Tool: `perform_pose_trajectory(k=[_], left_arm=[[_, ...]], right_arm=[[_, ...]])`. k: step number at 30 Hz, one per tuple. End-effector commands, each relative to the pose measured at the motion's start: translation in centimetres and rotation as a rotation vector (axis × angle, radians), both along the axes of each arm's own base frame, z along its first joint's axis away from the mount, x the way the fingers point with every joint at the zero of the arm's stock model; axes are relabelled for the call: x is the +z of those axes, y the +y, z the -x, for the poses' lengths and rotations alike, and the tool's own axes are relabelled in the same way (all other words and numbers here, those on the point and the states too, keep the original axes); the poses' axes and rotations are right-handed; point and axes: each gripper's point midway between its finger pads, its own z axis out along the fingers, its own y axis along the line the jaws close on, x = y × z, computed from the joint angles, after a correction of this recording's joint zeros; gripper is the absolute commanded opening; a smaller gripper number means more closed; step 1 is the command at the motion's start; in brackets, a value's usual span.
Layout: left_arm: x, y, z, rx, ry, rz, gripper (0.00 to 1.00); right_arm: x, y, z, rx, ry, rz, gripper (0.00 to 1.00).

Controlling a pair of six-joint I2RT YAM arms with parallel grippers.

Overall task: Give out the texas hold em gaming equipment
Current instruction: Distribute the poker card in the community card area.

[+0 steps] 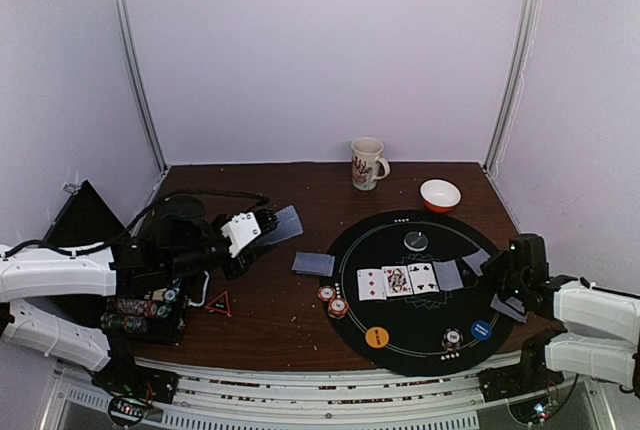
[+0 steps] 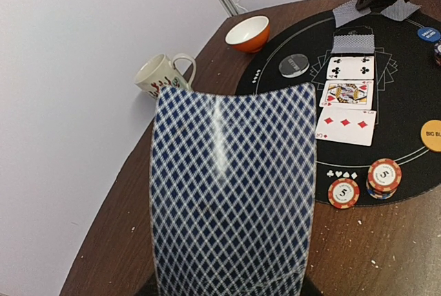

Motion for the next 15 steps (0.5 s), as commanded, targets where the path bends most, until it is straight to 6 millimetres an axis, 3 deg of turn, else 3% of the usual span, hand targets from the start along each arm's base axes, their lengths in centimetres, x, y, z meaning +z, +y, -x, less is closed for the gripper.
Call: perform_pose_trajectory(k=[1, 15], left_arm=[[1.6, -0.5, -0.2, -0.007, -0.039, 0.052, 0.38], [1.6, -0.5, -0.3, -0.007, -0.04, 0.053, 0.38]], right_arm=[[-1.4, -1.1, 0.6, -0.121, 0.001, -0.049, 0.0], [-2.7, -0.4, 1.2, -0.247, 0.033, -0.135, 0.0]])
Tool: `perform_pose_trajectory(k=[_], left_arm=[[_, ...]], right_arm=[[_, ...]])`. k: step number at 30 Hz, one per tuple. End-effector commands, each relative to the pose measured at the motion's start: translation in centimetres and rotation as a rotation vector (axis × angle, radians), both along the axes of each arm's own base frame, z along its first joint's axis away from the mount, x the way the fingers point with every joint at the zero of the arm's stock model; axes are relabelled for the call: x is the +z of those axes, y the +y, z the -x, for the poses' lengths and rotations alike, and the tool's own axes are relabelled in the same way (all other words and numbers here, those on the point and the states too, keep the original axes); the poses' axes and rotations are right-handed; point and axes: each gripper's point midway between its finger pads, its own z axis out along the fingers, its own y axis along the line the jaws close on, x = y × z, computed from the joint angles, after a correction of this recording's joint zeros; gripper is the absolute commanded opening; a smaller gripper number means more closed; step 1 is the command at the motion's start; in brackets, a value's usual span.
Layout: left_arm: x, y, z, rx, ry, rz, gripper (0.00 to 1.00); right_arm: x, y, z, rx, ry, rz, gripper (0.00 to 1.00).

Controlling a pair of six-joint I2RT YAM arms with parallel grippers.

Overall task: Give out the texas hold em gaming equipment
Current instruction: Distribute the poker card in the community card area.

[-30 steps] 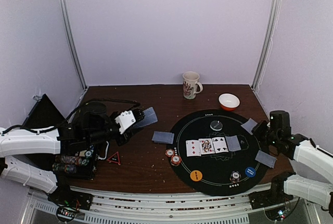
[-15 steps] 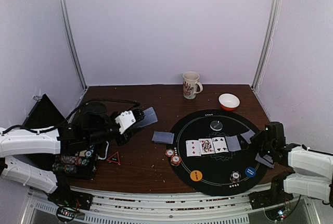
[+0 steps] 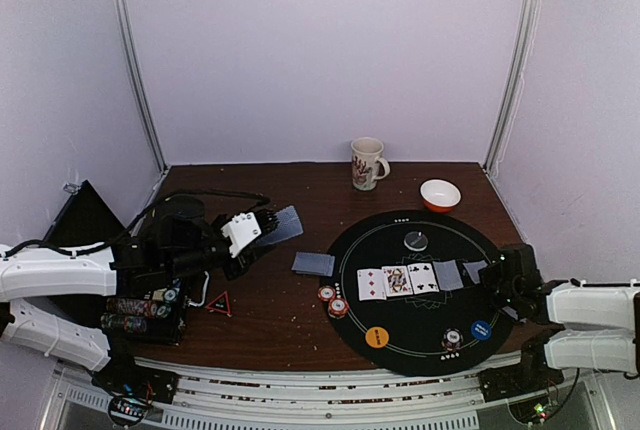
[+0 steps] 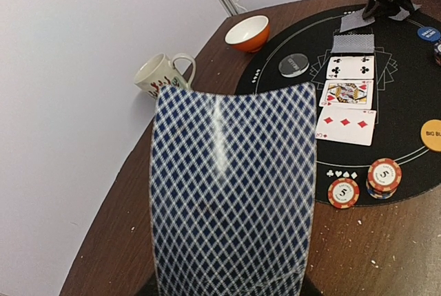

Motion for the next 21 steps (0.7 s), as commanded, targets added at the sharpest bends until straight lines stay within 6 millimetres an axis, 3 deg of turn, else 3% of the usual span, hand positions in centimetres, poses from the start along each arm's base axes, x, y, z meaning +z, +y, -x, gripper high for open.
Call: perform_pose_trajectory(k=[1, 21], left_arm=[[1.7, -0.5, -0.2, -0.008, -0.04, 0.054, 0.38], [1.8, -0.5, -0.2, -0.007, -0.042, 0.056, 0.38]], right_arm=[[0.0, -0.4, 0.1, -0.091, -0.012, -0.017, 0.0], [-0.5, 1.1, -1.1, -0.046, 0.0, -0.008, 0.0]])
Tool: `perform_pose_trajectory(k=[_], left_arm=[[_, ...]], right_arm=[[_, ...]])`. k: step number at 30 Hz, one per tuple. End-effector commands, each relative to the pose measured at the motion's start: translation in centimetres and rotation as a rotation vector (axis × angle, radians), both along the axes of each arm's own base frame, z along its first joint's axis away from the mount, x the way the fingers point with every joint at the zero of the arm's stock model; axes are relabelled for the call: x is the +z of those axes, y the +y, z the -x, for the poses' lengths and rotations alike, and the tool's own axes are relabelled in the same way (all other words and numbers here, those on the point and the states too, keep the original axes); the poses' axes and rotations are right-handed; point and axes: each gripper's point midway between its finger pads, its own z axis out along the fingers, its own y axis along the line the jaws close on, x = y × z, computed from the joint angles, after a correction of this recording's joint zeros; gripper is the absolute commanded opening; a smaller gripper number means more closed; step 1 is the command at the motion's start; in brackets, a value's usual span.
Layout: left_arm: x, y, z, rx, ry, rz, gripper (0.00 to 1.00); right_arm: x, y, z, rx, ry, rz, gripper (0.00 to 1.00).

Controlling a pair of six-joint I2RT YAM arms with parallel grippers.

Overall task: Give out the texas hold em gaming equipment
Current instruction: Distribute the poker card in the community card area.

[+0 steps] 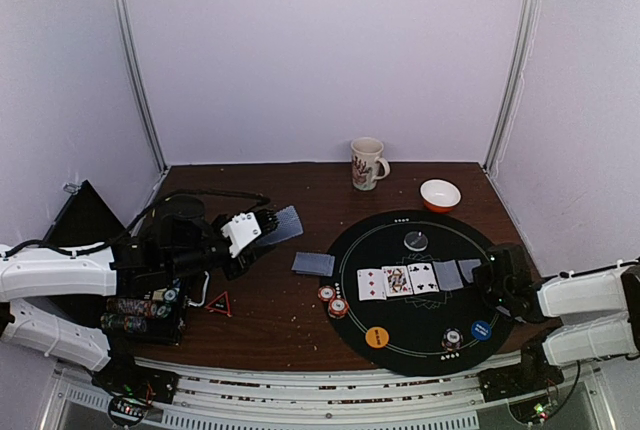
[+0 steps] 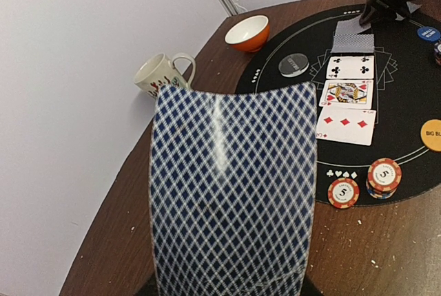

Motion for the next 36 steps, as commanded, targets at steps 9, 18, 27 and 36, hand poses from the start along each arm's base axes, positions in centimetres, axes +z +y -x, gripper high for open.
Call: perform_pose_trajectory(k=[9, 18, 27, 36], left_arm=[[1.9, -0.5, -0.2, -0.007, -0.044, 0.059, 0.38], [1.8, -0.5, -0.2, -0.009, -0.043, 0.058, 0.38], [1.9, -0.5, -0.1, -0.011, -0.044, 0.06, 0.38], [2.0, -0.4, -0.1, -0.009, -0.045, 0.061, 0.38]], right_arm=[[-0.1, -0.2, 0.3, 0.012, 0.015, 0.036, 0.05], [1.2, -0.2, 0.5, 0.011, 0.008, 0.028, 0.3], [2.1, 0.1, 1.0, 0.016, 0.007, -0.012, 0.34], [5.3, -1.4, 1.5, -0.02, -0.017, 0.058, 0.38]])
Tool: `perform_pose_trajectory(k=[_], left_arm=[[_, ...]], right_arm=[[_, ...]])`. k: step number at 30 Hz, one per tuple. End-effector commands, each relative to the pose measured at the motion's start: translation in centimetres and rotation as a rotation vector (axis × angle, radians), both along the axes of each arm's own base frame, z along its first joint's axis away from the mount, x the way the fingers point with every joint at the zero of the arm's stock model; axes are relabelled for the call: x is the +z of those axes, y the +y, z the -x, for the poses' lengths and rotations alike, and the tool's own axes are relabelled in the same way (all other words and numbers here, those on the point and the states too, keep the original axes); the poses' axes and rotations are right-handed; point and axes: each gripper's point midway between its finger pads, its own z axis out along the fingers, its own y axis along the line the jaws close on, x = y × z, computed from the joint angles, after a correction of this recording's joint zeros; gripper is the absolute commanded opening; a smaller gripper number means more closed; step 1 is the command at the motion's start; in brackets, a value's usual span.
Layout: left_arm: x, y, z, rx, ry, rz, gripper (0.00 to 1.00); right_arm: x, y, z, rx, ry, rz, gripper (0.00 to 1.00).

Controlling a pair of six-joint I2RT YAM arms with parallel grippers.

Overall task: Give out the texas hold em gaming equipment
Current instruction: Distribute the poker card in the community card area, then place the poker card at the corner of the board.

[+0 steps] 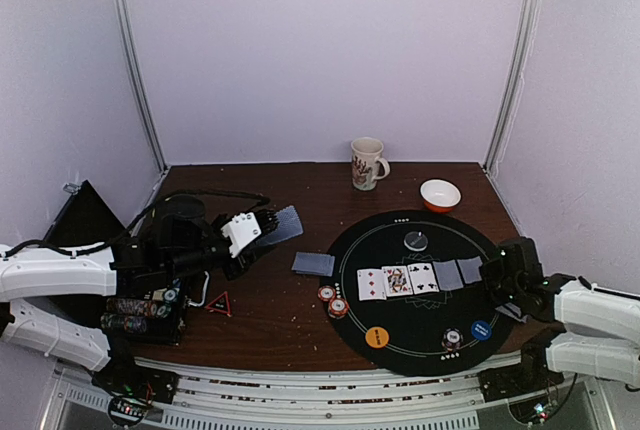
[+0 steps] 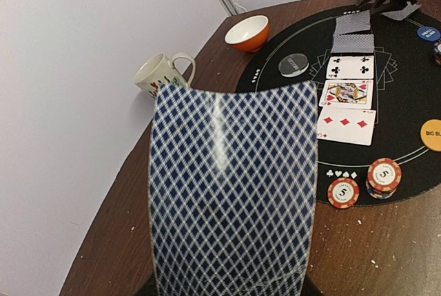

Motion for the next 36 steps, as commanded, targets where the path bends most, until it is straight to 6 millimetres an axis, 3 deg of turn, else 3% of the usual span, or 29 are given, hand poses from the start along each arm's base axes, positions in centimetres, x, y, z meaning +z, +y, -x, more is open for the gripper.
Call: perform_pose_trajectory(k=[1, 4, 9, 12, 16, 20, 24, 32, 36], left_arm=[[2.0, -0.4, -0.1, -0.009, -0.044, 0.06, 0.38], [1.9, -0.5, -0.1, -0.01, -0.043, 0.06, 0.38], [1.3, -0.9, -0.1, -0.017, -0.014, 0.069, 0.38], [0.2, -1.5, -0.3, -0.016, 0.039, 0.07, 0.38], [-0.8, -1.8, -2.0, 0.087, 0.104, 0.085, 0.37], [-2.8, -0.6, -5.0, 0.286, 0.142, 0.074, 0.37], [-6.7, 0.5, -7.3, 0.431, 0.287, 0.086, 0.37], [-12.4, 6.8, -13.7, 0.743, 0.417, 0.158, 0.37], [-14.5, 8.5, -16.5, 0.809, 0.446, 0.162, 0.37]], right_arm=[[3.3, -1.6, 0.2, -0.037, -0.026, 0.1, 0.4], [7.1, -2.7, -0.5, -0.028, -0.104, 0.216, 0.45], [15.4, -2.8, -3.4, 0.147, -0.215, 0.576, 0.62], [18.9, -2.3, -5.0, 0.256, -0.194, 0.751, 0.7], [21.3, -0.7, -6.6, 0.368, -0.239, 0.838, 0.71], [22.6, 0.4, -7.2, 0.408, -0.327, 0.85, 0.72], [22.4, 2.0, -7.7, 0.482, -0.375, 0.83, 0.72], [22.9, 2.9, -7.8, 0.558, -0.389, 0.865, 0.72], [23.4, 2.8, -7.5, 0.558, -0.399, 0.879, 0.72]])
